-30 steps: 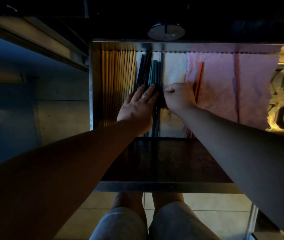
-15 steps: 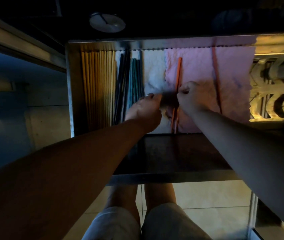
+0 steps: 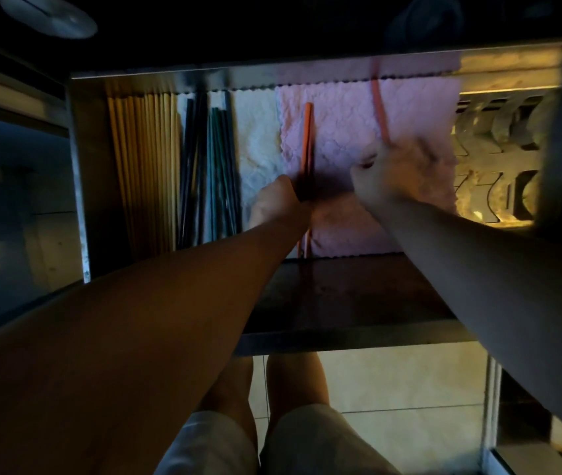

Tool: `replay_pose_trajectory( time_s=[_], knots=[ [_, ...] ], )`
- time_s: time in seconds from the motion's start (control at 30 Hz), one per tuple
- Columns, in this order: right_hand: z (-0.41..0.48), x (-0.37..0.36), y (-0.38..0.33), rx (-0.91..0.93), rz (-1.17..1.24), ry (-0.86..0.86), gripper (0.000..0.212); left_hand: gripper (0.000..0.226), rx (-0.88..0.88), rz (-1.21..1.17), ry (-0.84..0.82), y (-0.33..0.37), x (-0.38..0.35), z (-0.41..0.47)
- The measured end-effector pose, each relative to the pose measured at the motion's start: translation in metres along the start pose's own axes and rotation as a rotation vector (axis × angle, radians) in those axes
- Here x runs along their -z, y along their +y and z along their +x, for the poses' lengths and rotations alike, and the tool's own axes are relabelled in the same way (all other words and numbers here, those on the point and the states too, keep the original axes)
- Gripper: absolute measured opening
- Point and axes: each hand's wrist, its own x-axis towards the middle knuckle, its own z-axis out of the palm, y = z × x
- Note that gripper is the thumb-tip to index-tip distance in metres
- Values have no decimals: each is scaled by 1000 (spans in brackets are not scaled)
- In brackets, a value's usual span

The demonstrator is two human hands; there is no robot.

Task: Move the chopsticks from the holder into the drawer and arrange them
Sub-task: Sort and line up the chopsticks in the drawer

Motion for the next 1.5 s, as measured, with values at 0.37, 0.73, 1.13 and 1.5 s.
replay_pose_trajectory(
  time_s=[0.37, 0.73, 1.13, 1.5],
  knots=[
    [13, 8, 28, -32, -106, -8, 38, 30, 46, 60, 44, 13, -6, -1],
    [9, 7, 9, 34, 164, -77, 27, 27, 99, 20, 21, 19, 3, -5],
    [-12, -37, -65, 5, 527, -484, 14, 21, 140, 65, 15, -44, 54, -5],
    [-16, -79, -91, -96, 460, -548, 18, 23, 169, 46, -34, -62, 68, 8]
  ],
)
